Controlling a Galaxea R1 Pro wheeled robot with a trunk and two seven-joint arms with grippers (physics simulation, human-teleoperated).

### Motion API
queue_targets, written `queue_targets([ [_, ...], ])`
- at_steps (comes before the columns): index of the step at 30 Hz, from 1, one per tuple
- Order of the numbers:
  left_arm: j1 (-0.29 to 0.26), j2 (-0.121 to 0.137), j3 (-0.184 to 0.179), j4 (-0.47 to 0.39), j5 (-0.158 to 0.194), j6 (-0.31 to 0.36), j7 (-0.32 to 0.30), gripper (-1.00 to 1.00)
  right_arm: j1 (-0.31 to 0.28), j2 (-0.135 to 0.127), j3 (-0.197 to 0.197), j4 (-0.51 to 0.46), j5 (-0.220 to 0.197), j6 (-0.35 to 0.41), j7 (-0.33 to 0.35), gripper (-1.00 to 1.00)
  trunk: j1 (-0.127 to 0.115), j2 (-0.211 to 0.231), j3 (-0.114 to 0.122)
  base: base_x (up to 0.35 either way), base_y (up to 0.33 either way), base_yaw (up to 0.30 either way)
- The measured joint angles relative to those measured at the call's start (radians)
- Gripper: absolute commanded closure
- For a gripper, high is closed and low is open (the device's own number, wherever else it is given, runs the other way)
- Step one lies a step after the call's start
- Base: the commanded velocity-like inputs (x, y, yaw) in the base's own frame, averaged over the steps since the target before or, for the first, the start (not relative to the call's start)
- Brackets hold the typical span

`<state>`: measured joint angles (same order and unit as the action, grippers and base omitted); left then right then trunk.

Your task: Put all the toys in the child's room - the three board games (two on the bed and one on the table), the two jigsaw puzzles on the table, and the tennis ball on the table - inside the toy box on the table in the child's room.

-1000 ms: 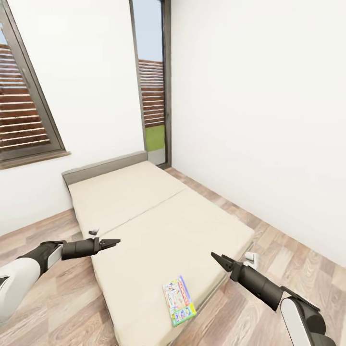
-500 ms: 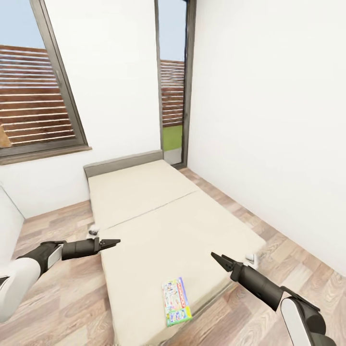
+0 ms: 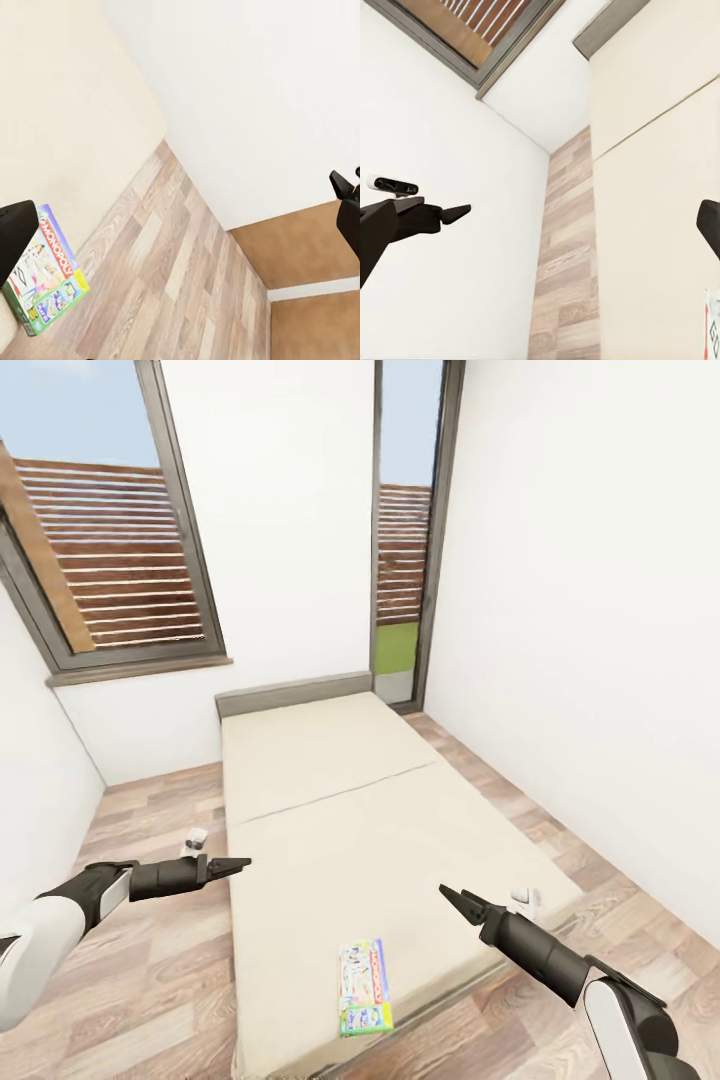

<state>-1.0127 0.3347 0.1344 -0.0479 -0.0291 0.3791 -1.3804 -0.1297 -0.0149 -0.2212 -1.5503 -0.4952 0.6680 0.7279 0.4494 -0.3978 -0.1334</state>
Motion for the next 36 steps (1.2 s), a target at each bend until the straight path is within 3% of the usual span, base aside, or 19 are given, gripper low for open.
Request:
queue_targets([
  [18, 0.0, 0.0, 0.0, 0.0, 0.0, 0.0, 0.0, -1.0, 0.0, 0.0, 0.0, 0.0, 0.0, 0.0, 0.0, -1.0, 0.0, 0.0, 0.0, 0.0, -0.192, 0.289],
  [36, 0.0, 0.0, 0.0, 0.0, 0.0, 0.0, 0.0, -1.0, 0.0, 0.0, 0.0, 0.001, 0.0, 0.0, 0.0, -1.0, 0.0, 0.0, 0.0, 0.0, -0.021, 0.25],
])
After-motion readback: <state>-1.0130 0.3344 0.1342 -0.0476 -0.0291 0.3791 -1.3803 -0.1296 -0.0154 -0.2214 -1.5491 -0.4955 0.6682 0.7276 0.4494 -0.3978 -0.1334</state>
